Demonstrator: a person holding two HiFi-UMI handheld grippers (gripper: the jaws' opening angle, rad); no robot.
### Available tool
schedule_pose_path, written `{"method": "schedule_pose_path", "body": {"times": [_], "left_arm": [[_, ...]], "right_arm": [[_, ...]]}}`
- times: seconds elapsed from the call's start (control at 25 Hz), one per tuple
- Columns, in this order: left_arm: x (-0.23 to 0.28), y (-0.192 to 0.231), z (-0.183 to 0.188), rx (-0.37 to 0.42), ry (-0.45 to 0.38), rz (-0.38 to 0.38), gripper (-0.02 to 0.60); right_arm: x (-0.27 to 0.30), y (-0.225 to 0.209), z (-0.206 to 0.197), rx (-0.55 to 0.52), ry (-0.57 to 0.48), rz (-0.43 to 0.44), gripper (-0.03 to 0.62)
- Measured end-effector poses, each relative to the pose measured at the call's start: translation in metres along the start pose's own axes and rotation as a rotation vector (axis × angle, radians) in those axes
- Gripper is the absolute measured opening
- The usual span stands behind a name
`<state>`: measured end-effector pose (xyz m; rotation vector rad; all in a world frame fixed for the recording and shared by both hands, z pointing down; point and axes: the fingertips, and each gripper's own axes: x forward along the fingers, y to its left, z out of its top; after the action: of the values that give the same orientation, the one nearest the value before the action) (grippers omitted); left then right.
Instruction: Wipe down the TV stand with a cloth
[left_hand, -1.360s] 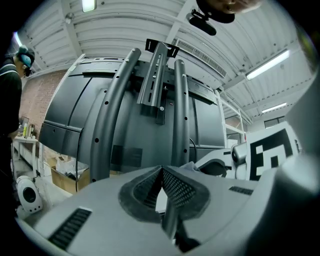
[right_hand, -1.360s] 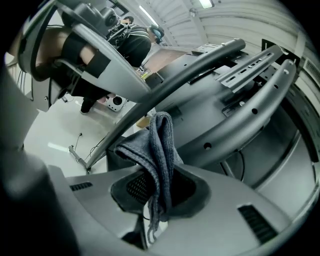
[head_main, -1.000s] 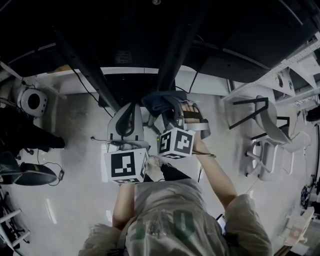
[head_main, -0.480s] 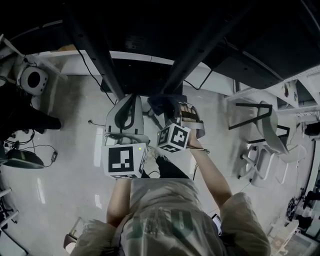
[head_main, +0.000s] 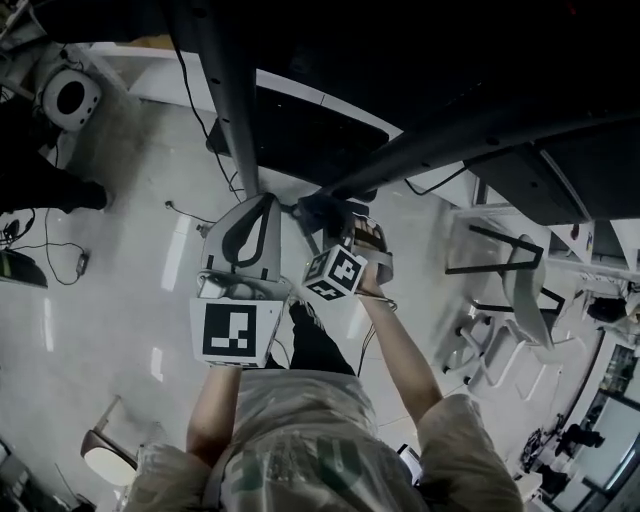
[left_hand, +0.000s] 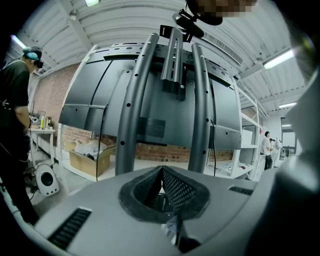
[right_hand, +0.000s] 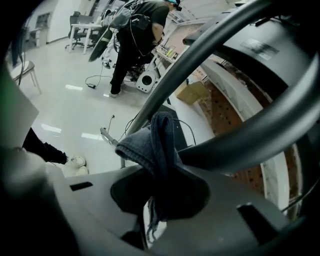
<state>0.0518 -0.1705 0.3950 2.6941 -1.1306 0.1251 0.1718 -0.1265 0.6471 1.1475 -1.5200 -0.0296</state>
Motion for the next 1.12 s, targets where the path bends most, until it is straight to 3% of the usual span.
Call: {"method": "schedule_pose_path", "body": {"times": [0.44,0.76,0.92,1.12], "left_arm": [[-0.008,0.02,-0.038,-0.021,0.061,0.05,0.016],[-0.017,0.029,-0.056,-0.037,0.095,0.073,0.016],[-0.018,0.035,-0.045,-0.051,0.056,0.091,0.015],[-0.027,0.04,0.007,0.011,-0.042,0.119,0.017]], "right_arm": [[0.056,0.048,-0.028,-0.08,0.089,0.098,0.063],[0.073,0.061,-0.037,-0.092,0.107,0.116,0.063],[0.057,0.046,-0.013,-0.057,0.073,0.072,0.063],[-0.006,-0.008,0.06,0.054,-0.112,-0.036,0.063]]}}
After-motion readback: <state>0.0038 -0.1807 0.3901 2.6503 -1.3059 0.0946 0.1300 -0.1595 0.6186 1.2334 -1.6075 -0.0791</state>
